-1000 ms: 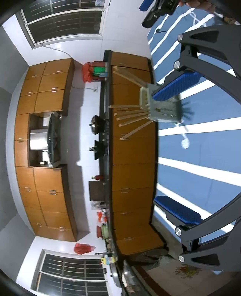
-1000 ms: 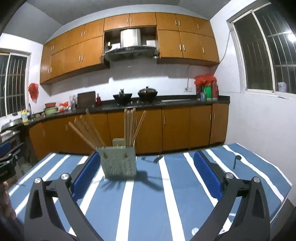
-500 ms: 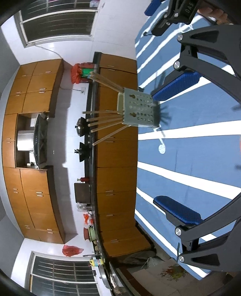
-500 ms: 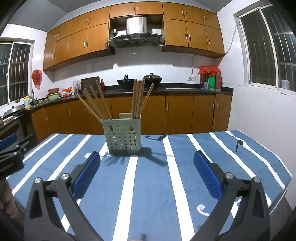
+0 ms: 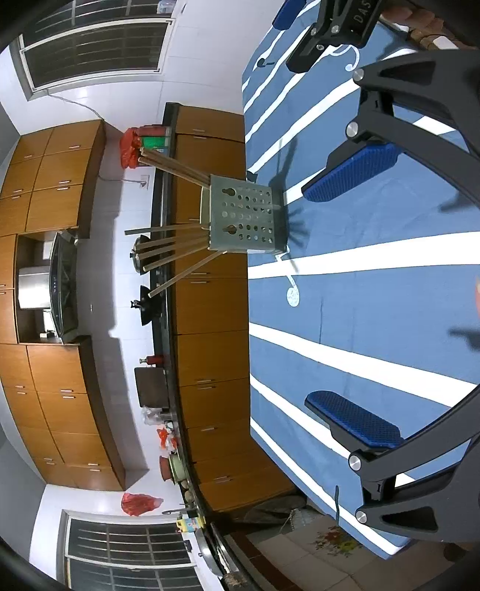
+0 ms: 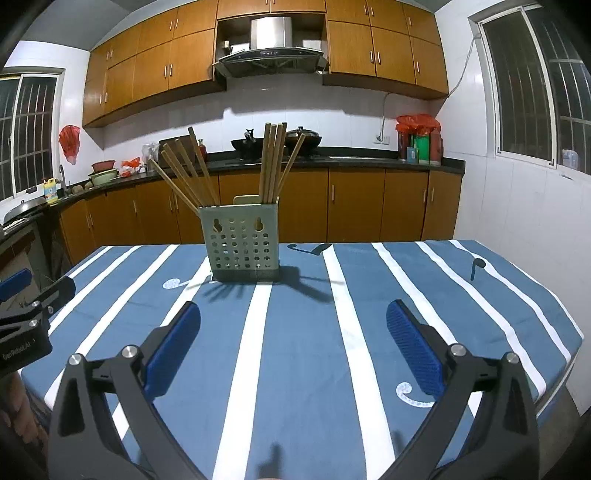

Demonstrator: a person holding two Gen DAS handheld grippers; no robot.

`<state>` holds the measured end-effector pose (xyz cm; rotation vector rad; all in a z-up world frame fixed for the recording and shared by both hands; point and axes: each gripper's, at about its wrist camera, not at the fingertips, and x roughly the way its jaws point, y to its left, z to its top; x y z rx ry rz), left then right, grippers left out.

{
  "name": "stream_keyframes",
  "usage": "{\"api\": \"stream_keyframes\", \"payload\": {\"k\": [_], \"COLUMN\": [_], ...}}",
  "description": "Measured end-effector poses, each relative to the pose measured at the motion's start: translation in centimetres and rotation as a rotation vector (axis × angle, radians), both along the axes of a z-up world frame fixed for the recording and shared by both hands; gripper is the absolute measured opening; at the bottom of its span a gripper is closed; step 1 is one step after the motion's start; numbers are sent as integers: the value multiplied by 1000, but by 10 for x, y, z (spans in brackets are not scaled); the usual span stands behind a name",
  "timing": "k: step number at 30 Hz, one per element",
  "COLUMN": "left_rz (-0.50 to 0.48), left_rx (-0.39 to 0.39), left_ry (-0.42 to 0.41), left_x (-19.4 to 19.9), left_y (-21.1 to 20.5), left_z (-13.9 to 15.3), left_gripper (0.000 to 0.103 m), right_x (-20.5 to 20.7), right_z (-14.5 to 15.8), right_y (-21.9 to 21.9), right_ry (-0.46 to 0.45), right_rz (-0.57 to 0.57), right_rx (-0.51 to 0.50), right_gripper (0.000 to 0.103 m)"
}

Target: Organize utensils

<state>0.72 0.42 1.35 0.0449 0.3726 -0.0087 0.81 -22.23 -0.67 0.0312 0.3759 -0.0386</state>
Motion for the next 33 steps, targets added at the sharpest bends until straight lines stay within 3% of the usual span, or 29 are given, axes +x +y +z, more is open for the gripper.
{"api": "stream_keyframes", "payload": {"k": [33], "left_rz": [-7], "left_rx": [-8], "left_ry": [15], "left_x": [-1], "left_y": [-5], "left_z": [-5], "left_gripper": [101], "right_x": [-1], "right_z": [-2], "right_y": [-1], "right_ry": [3], "right_rz": [0], "right_rx": [2], "right_gripper": [99]}}
